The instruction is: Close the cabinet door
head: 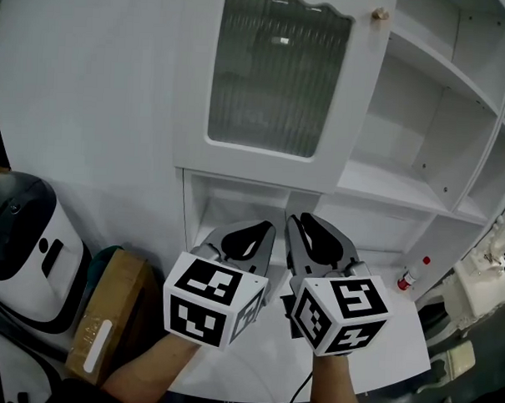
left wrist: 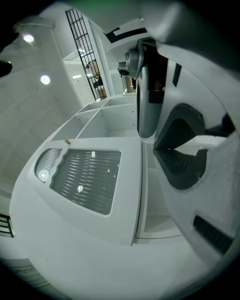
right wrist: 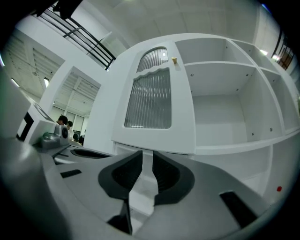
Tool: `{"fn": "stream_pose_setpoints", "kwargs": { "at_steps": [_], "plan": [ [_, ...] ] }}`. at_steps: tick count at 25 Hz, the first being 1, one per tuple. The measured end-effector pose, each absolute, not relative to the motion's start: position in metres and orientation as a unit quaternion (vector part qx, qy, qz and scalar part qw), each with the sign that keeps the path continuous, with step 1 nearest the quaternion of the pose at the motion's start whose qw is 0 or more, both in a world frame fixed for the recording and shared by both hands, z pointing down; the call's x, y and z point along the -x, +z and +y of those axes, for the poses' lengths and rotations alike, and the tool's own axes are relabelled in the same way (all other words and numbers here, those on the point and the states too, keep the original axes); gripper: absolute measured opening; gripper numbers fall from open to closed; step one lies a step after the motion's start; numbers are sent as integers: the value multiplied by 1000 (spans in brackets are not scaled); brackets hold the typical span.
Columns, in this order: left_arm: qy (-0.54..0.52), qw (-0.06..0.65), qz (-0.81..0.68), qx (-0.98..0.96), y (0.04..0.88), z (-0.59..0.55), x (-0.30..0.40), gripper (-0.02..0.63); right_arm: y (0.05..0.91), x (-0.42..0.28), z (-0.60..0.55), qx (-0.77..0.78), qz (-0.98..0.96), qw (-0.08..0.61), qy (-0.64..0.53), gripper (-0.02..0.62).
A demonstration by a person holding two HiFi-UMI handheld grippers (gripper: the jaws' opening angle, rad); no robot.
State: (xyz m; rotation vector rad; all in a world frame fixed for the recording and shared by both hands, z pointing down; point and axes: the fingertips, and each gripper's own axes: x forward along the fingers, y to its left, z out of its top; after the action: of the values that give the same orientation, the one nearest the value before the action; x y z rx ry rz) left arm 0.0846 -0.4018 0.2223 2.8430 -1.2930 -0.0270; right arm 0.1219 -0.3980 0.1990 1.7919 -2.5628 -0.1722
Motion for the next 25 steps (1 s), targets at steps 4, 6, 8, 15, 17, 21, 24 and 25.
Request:
{"fn": "stream_pose_setpoints", "kwargs": {
  "at_steps": [4,6,8,15,17,21,24,25],
  "plan": [
    [-7,10,-415,-910,225,-390,-72,12,206,-108,-386,-571,-819,10,-50,69],
    [-7,11,-416,-909,226,-384,-66,12,210,-100,-379,-570,-820,12,-49,64],
    [-7,11,-417,-909,227,-378,-59,12,212,-93,-374,-569,-820,14,-48,63],
    [-5,10,-418,-909,230,-357,-38,12,217,-71,-351,-572,-819,20,-48,52],
    [-5,9,-416,-909,231,-350,-33,12,220,-65,-344,-573,-818,21,-48,49],
    [-3,9,-413,-911,232,-338,-24,12,223,-57,-330,-577,-815,24,-50,37],
    [-3,9,-409,-912,233,-328,-20,12,225,-51,-320,-580,-812,27,-52,31],
    [-3,9,-408,-913,233,-325,-19,12,225,-49,-317,-581,-812,28,-52,31]
  ]
}}
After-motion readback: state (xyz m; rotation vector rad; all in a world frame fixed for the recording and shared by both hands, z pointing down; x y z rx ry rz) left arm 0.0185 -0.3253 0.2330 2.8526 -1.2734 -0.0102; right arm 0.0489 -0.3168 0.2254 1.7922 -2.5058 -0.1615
